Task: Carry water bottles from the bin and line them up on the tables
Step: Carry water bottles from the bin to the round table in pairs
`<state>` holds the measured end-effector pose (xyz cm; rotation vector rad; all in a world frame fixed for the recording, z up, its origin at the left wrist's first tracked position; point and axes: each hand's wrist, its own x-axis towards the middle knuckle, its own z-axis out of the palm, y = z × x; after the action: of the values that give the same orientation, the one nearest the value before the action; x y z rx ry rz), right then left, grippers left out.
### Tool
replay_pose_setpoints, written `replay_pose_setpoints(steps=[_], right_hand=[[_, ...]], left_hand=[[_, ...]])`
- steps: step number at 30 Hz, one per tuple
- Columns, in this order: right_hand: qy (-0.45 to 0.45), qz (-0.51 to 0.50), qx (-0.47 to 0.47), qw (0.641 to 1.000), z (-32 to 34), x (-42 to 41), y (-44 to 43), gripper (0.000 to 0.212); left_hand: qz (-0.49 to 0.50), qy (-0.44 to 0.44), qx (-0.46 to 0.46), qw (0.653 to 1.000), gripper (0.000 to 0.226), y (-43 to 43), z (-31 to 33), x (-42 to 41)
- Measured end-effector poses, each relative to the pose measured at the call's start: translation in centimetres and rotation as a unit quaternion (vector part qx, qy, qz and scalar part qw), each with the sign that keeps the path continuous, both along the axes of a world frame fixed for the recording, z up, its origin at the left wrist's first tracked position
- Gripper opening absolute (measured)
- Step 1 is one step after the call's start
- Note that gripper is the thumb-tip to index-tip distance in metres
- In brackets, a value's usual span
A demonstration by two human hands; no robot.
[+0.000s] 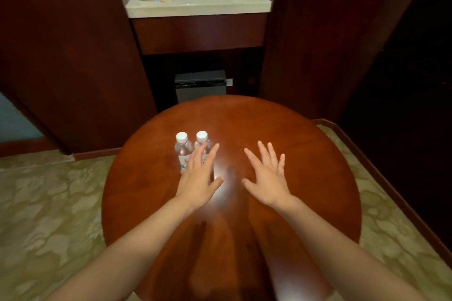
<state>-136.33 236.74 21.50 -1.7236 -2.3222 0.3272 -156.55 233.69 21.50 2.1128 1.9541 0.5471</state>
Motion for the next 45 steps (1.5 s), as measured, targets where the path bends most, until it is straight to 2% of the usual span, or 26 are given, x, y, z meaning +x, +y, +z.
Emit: replay_pose_setpoints(steps=[5,11,17,22,27,29,31,37,45], right_hand=[[-0.025,-0.087,-0.053,0.995,1.4,6.7,-4.8,0.089],[-0.009,-0.22,-0.076,0.973,3.6,17.0,-12.7,0.098],[-0.001,-0.365,-0.07,0.928,4.7,27.1,-22.8,0.097],[0.009,-0.48,-0.058,0.875,5.2,34.0,-33.5,0.096],[0.012,-0.603,-0.079,0.793,5.5,38.7,-46.0,0.097],[0.008,-0.618,-0.088,0.781,5.2,39.6,-48.5,0.099],[0.011,-0.659,-0.084,0.747,5.2,40.6,-52.7,0.1],[0.036,-0.769,-0.085,0.633,4.7,42.9,-65.8,0.101],[0.059,-0.886,-0.068,0.455,3.3,47.4,-82.6,0.104]], left_hand=[[-0.09,0.097,-0.015,0.991,0.086,-1.4,1.3,6.0],[-0.221,0.132,-0.032,0.966,0.09,-3.6,3.2,16.4],[-0.347,0.136,-0.048,0.927,0.095,-8.1,4.7,28.9],[-0.455,0.135,-0.047,0.879,0.097,-14.1,5.2,39.1],[-0.578,0.155,-0.018,0.801,0.097,-22.7,5.2,48.9],[-0.6,0.15,-0.017,0.785,0.096,-24.9,5.5,50.9],[-0.64,0.155,-0.013,0.753,0.095,-28.4,5.5,54.3],[-0.743,0.172,-0.004,0.647,0.095,-39.9,5.4,63.5],[-0.843,0.187,0.025,0.503,0.098,-58.1,3.8,76.8]])
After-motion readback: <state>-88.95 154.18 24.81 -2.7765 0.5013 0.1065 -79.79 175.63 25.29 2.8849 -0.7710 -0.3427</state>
